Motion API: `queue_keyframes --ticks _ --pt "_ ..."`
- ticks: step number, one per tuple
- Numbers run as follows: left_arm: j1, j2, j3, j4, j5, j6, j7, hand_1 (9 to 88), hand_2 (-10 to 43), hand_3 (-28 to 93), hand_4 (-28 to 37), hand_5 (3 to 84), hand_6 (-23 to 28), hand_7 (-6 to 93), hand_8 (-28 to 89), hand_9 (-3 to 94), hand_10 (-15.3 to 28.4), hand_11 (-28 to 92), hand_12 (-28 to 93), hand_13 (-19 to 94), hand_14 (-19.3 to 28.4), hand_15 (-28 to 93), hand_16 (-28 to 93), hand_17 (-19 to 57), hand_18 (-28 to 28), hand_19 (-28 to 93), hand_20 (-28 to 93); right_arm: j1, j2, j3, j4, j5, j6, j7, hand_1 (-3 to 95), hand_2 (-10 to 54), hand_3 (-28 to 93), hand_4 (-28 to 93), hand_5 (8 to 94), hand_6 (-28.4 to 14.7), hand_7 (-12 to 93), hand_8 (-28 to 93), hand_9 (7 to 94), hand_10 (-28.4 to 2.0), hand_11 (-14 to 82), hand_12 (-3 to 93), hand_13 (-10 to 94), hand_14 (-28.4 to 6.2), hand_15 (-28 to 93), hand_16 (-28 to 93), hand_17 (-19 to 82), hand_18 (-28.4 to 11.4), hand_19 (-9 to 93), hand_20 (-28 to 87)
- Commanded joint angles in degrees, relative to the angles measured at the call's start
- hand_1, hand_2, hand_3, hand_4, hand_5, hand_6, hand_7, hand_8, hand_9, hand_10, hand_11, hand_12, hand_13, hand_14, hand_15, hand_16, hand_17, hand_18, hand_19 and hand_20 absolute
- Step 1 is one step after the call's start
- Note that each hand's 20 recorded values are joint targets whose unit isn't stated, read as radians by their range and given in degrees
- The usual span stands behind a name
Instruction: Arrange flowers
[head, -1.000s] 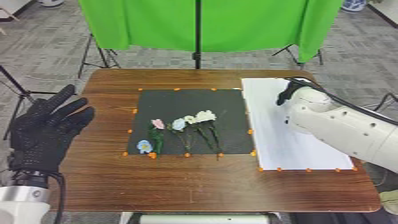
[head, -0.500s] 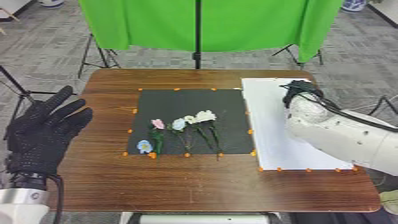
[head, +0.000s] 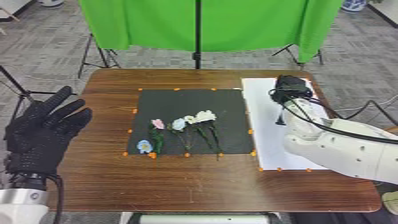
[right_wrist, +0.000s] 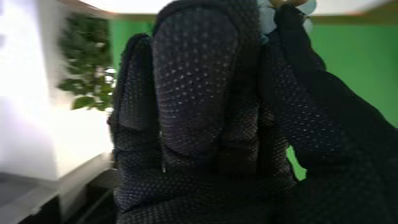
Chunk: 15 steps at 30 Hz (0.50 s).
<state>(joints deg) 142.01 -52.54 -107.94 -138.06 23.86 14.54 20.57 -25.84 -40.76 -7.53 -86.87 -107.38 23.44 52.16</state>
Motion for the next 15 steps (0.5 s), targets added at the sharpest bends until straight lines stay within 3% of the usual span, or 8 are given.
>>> queue_keyframes --ticks 1,15 --pt "-0.2 -0.62 0.34 0.10 0.11 0.29 -1.24 22.0 8.5 77 -26.2 37.3 10.7 15.4 -10 34.5 22.1 31 12 26 28.4 61 -13 -6.0 26.7 66 15 -0.6 -3.9 0.7 -5.3 -3.4 1.1 -2.3 54.6 -9.5 70 -28 83.5 4.2 25 2 93.7 -4.3 12.3 28.4 89 -1.5 50 22 40 -14.9 85 6" --pt "-0.8 -0.71 0.31 0.36 0.18 0.23 -2.22 22.1 8.5 77 -26.2 37.3 10.7 15.4 -10 34.6 22.1 31 12 26 28.4 61 -13 -5.9 26.7 66 15 -4.6 -7.5 -0.3 -8.8 -4.5 1.7 -1.6 54.4 -9.5 71 -28 83.6 4.0 24 3 93.7 -4.5 13.1 28.1 88 -2.0 51 22 38 -15.2 86 7"
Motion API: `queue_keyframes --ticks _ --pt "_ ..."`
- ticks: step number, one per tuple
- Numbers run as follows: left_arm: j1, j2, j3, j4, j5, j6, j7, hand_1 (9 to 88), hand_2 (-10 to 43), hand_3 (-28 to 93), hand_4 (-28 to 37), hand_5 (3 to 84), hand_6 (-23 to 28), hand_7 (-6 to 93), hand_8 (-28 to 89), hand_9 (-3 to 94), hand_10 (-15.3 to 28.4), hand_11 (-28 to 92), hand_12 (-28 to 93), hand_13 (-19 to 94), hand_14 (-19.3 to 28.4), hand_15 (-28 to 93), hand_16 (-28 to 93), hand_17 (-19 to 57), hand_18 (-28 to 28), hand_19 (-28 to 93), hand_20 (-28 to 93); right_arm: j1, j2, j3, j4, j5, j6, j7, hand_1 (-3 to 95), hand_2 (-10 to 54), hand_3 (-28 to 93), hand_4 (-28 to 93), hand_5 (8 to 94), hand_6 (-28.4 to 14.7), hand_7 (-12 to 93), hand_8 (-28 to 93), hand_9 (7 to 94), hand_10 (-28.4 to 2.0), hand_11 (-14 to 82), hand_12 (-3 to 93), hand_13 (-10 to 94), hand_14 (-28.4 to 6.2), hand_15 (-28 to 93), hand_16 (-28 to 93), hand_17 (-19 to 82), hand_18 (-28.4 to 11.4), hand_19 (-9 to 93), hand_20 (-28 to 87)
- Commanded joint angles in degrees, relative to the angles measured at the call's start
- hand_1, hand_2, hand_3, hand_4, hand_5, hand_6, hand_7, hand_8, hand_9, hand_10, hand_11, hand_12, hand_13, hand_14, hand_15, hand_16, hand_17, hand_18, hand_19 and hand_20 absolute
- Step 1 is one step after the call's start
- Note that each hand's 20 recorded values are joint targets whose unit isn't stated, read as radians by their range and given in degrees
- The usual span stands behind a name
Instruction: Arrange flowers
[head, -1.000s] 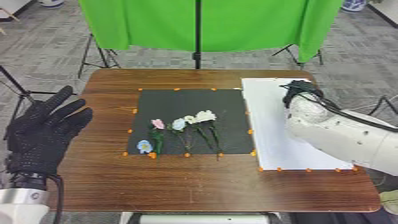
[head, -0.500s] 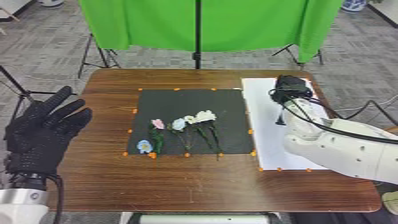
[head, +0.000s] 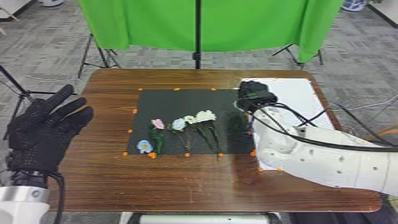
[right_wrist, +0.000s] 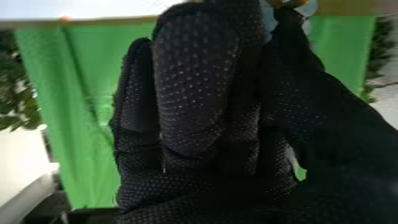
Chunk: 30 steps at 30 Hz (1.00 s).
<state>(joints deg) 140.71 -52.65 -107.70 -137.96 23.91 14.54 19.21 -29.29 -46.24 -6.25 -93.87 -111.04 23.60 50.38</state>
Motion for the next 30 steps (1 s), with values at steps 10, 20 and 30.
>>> queue_keyframes --ticks 10,20,30 --pt "0.0 -0.21 0.07 0.45 0.05 0.08 -1.22 22.1 8.5 77 -26.2 37.3 10.8 15.3 -10 34.6 22.1 31 11 26 28.4 61 -13 -5.9 26.7 66 15 -1.1 -3.5 -2.8 -3.1 -2.2 2.1 0.6 54.1 -9.5 71 -28 83.5 3.9 24 4 93.7 -4.7 13.3 28.1 88 -2.1 52 22 37 -15.5 86 8" --pt "-1.1 -0.62 -0.18 0.74 0.57 -0.31 -3.31 22.1 8.6 77 -26.2 37.4 10.8 15.3 -10 34.6 22.1 31 12 26 28.4 61 -13 -5.9 26.7 66 15 -2.6 -3.0 -3.0 -4.5 -1.9 1.5 1.0 51.5 -9.5 72 -28 80.1 2.6 24 2 93.3 -5.9 11.5 30.0 85 -2.7 54 21 35 -16.4 86 9" --pt "-2.0 -0.61 0.00 1.05 0.95 -0.78 -4.64 22.1 8.6 77 -26.2 37.3 10.8 15.4 -10 34.6 22.1 31 12 26 28.4 61 -13 -5.9 26.7 66 15 -3.2 -3.1 -2.7 -5.8 -1.9 2.5 2.2 44.6 -9.5 72 -28 74.7 1.3 23 0 87.6 -8.2 20.8 22.7 83 -4.0 56 19 33 -17.6 85 12"
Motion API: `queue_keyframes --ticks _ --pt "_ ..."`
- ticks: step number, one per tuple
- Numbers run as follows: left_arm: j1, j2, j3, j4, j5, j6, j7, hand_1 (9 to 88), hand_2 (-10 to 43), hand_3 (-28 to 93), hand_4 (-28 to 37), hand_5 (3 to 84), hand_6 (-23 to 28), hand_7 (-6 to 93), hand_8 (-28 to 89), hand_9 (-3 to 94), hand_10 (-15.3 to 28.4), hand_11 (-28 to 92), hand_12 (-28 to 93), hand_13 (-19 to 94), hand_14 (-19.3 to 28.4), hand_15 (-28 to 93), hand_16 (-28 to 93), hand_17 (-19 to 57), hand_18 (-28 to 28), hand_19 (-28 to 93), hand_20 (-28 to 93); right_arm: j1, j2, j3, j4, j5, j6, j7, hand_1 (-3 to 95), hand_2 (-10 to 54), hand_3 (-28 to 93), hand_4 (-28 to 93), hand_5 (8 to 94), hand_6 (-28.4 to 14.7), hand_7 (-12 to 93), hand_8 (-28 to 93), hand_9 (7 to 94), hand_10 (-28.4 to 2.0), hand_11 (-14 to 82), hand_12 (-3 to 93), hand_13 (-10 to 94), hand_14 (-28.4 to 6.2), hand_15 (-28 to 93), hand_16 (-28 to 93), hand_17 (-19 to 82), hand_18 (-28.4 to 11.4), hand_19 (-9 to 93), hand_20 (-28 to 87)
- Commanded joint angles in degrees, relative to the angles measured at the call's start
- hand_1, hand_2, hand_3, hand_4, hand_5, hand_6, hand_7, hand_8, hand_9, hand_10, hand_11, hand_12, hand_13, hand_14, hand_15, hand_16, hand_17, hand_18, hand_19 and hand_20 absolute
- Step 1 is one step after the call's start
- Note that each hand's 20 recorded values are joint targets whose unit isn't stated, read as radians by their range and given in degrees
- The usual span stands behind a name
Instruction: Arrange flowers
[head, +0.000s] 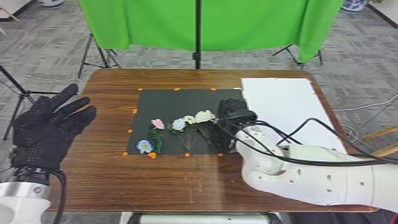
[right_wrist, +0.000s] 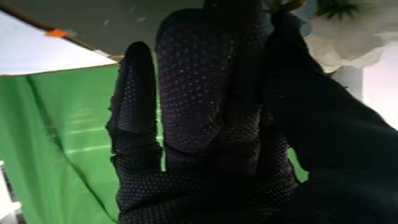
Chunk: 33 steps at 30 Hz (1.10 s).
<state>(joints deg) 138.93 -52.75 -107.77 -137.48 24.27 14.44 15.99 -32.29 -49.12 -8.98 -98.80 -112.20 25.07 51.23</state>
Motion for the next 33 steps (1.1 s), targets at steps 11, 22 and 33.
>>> queue_keyframes --ticks 11,22,33 --pt "0.2 -0.58 0.08 0.41 0.54 -0.07 -1.32 22.1 8.7 77 -26.2 37.3 10.8 15.3 -10 34.6 22.2 31 11 26 28.4 61 -13 -5.9 26.7 66 15 0.6 0.3 -0.5 -0.2 -2.6 0.6 3.9 37.4 -9.5 78 -28 72.3 1.0 20 -8 85.4 -9.4 25.8 16.6 82 -5.1 57 18 33 -19.3 84 14" --pt "0.6 -0.53 0.29 0.32 0.36 0.17 -0.55 22.0 8.6 77 -26.2 37.3 10.8 15.4 -10 34.6 22.2 31 11 26 28.4 61 -13 -5.9 26.7 66 15 1.4 -0.2 -0.4 -1.4 -2.1 1.9 3.3 35.6 -9.5 78 -28 71.4 0.6 20 -13 85.1 -9.7 26.0 16.5 83 -5.7 58 18 33 -20.0 84 14" --pt "-0.3 -0.50 0.71 0.51 0.41 0.55 -1.18 22.0 8.7 77 -26.2 37.3 10.8 15.3 -10 34.6 22.2 31 12 26 28.4 61 -13 -5.9 26.7 66 15 1.3 0.3 0.4 -2.8 -2.0 2.2 3.3 33.8 -9.5 77 -28 71.4 0.0 20 -13 85.4 -10.4 26.3 16.5 83 -5.8 59 18 34 -20.6 85 14"
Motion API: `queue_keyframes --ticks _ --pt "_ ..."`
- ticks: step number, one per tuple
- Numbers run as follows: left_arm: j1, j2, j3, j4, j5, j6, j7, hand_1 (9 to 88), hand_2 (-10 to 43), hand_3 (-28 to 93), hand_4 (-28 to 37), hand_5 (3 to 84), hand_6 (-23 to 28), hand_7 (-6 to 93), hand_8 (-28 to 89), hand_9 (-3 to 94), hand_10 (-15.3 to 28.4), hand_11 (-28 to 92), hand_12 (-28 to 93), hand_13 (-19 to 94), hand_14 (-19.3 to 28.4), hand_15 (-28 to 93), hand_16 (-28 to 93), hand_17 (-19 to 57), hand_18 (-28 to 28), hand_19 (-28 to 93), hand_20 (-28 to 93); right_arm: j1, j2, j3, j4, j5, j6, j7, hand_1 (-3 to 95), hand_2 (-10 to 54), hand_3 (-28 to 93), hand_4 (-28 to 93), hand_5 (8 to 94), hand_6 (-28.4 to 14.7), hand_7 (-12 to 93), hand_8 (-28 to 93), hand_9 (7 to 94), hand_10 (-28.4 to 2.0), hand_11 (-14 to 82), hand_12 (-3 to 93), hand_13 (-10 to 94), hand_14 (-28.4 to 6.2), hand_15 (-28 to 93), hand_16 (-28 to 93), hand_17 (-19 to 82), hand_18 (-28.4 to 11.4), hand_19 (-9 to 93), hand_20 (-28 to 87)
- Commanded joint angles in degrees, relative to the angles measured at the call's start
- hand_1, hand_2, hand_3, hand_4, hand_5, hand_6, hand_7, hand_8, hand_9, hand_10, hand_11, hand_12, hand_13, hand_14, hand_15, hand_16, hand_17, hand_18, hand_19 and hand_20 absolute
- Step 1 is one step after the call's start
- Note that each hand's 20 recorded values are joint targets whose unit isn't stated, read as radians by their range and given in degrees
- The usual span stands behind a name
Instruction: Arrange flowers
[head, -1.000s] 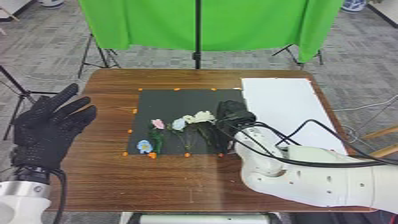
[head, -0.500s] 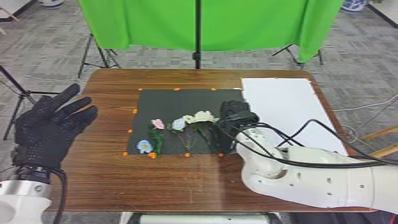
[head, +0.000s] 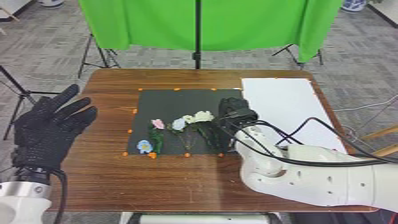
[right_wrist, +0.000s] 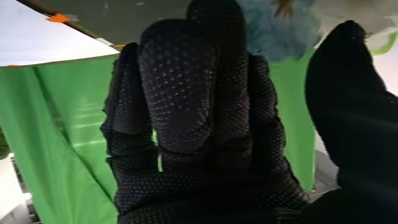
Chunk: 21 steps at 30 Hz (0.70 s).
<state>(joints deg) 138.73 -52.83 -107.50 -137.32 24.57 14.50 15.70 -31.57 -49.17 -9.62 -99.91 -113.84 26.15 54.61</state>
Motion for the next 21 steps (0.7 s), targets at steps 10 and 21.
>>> queue_keyframes --ticks 10,21 --pt "0.0 -0.57 0.39 0.35 0.16 0.81 -1.35 22.1 8.7 77 -26.3 37.4 10.8 15.3 -10 34.6 22.2 31 12 26 28.4 61 -13 -5.9 26.7 66 15 1.2 3.8 5.2 -4.1 -1.2 2.7 2.1 32.8 -9.5 76 -27 71.6 -0.6 19 -12 85.7 -11.1 26.0 16.5 83 -6.1 60 18 34 -21.1 85 14" --pt "3.8 -0.53 0.67 0.38 -0.34 1.07 2.77 22.0 8.6 77 -26.2 37.4 10.8 15.2 -10 34.0 21.8 30 11 26 28.4 60 -13 -5.9 26.7 66 15 -24.2 13.4 41.4 -13.9 15.4 3.2 -9.1 27.0 -2.2 76 -25 61.4 -3.1 16 -12 75.3 -15.2 23.9 15.2 73 -10.9 58 15 27 -23.3 76 9"
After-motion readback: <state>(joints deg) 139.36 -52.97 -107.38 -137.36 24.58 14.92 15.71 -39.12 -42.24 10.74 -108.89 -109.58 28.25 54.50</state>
